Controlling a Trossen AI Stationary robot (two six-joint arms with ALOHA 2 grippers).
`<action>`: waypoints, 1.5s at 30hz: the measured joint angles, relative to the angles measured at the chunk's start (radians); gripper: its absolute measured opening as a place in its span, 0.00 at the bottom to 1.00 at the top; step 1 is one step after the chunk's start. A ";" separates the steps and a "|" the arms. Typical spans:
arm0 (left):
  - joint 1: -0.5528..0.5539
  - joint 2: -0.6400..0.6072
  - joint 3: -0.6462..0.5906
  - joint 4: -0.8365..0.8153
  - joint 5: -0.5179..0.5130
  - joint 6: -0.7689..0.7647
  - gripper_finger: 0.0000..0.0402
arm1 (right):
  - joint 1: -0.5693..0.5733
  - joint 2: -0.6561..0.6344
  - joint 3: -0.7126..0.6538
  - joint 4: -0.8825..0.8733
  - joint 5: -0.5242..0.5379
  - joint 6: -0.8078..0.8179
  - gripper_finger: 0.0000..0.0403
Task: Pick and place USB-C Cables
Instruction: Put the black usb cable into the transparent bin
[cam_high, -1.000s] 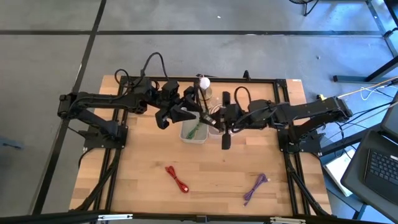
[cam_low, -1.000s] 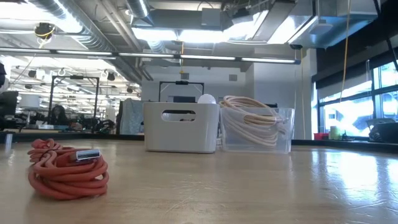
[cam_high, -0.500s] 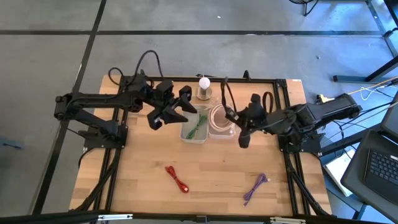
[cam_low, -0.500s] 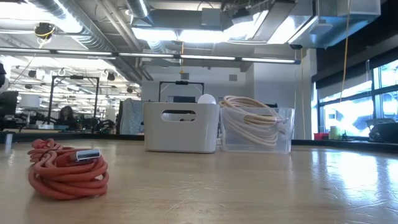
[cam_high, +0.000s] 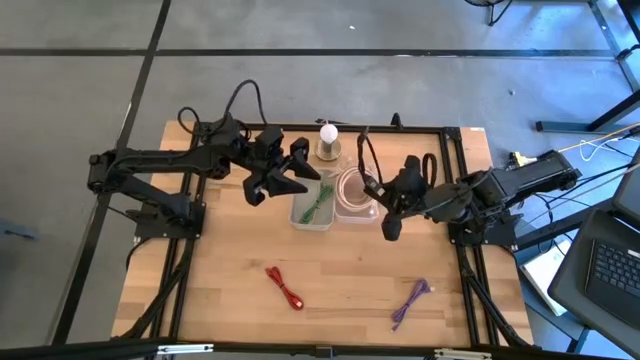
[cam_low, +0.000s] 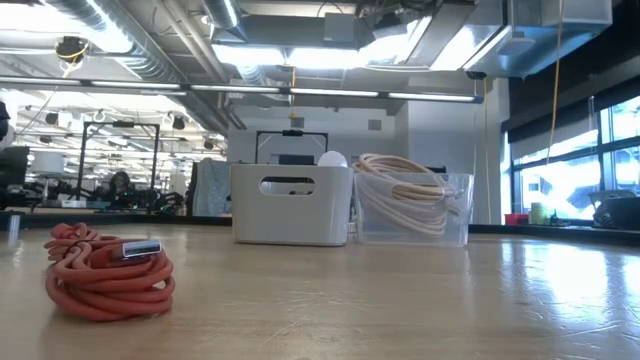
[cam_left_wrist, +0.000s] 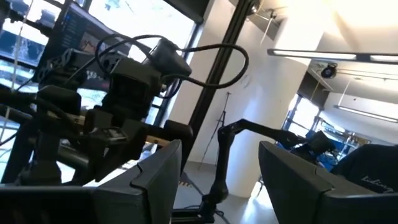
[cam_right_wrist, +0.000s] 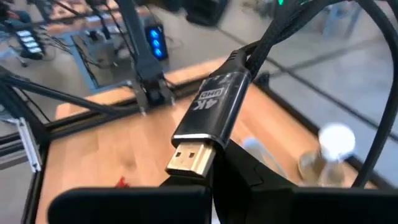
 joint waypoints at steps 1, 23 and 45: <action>0.000 0.000 0.000 -0.007 0.000 0.000 0.52 | 0.000 0.000 0.000 -0.027 -0.001 0.032 0.03; 0.001 0.000 0.000 -0.045 -0.006 0.018 0.52 | -0.003 0.001 -0.174 -0.043 -0.045 0.324 0.03; 0.001 0.001 0.000 -0.069 -0.040 0.019 0.52 | -0.183 0.053 -0.243 0.068 -0.275 0.303 0.03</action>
